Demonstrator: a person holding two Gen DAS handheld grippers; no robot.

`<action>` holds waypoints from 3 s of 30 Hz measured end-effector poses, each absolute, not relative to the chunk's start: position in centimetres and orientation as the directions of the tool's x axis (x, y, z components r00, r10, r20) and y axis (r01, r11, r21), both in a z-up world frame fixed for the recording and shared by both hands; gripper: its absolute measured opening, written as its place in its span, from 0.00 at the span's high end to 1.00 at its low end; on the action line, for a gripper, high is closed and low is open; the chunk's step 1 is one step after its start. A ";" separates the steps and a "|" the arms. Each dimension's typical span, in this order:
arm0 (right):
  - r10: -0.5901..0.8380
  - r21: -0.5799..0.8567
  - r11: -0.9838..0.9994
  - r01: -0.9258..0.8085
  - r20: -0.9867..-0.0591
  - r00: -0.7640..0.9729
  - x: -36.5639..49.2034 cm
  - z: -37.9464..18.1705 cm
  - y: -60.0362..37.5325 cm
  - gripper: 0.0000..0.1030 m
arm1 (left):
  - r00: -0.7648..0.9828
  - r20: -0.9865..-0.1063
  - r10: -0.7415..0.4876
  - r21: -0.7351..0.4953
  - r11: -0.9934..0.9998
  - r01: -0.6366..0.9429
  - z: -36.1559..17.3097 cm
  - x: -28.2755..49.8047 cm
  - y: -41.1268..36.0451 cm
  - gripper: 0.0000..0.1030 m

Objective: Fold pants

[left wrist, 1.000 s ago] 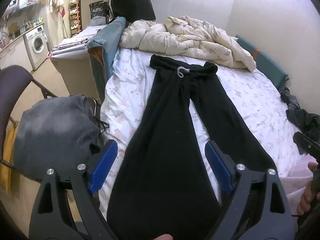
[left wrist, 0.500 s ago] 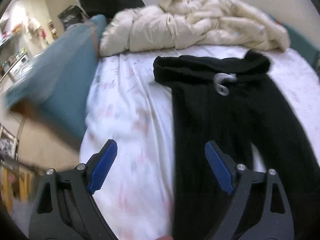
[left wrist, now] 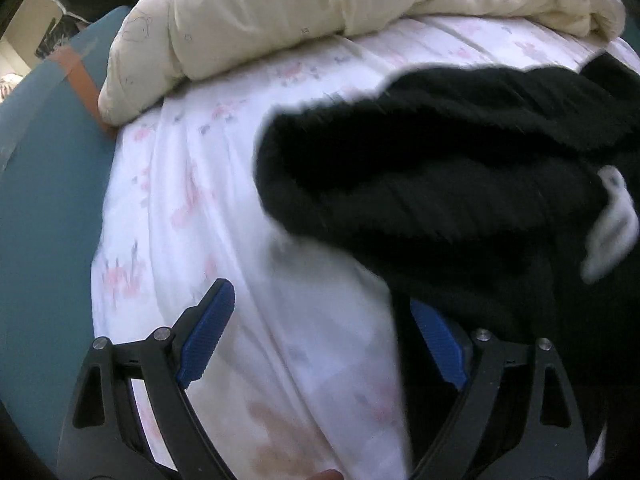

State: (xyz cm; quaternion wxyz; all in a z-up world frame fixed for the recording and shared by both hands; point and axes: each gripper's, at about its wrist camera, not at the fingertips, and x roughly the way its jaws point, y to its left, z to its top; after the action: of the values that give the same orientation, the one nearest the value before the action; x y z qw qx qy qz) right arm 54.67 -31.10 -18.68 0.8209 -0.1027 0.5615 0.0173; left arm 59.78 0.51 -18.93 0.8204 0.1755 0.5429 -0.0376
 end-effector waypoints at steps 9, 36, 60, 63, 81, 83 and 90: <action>-0.081 -0.100 0.995 -0.016 -0.876 0.475 66.1 -15.4 -33.8 0.00 | 0.406 -0.909 0.091 0.180 0.966 0.185 -15.8 69.6 0.0 0.15; 0.208 0.199 0.978 -0.060 -0.927 0.311 73.1 -17.4 -35.8 0.84 | 0.433 -0.889 -0.152 -0.112 0.987 0.117 -13.9 72.8 3.7 0.96; 0.270 0.278 0.961 -0.006 -0.929 0.254 64.0 -14.3 -42.1 0.36 | 0.419 -0.907 0.041 0.071 0.996 0.055 -14.0 67.1 6.6 0.21; 0.335 0.358 0.930 0.079 -0.919 0.209 57.5 -14.4 -44.9 0.36 | 0.305 -0.952 -0.031 -0.027 0.999 0.017 -13.3 59.6 8.6 0.21; 0.377 0.392 0.896 0.208 -0.920 0.111 40.1 -21.0 -46.3 0.99 | 0.086 -0.983 -0.165 -0.168 0.985 -0.034 -18.9 41.6 9.5 0.96; 0.296 0.317 0.923 0.218 -0.947 0.124 40.1 -20.6 -46.6 1.00 | 0.082 -0.990 -0.113 -0.117 0.992 -0.037 -18.7 42.0 9.8 0.96; 0.203 0.246 0.910 0.334 -0.966 0.158 38.9 -18.9 -48.4 1.00 | 0.051 -0.999 0.011 0.013 0.999 0.042 -18.8 43.2 8.1 0.79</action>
State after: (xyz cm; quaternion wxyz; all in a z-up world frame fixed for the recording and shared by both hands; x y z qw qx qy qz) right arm 38.90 -48.38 -18.93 0.7319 0.2076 0.6475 -0.0446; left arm 43.17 8.08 -18.77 0.7245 0.0193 0.6889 -0.0106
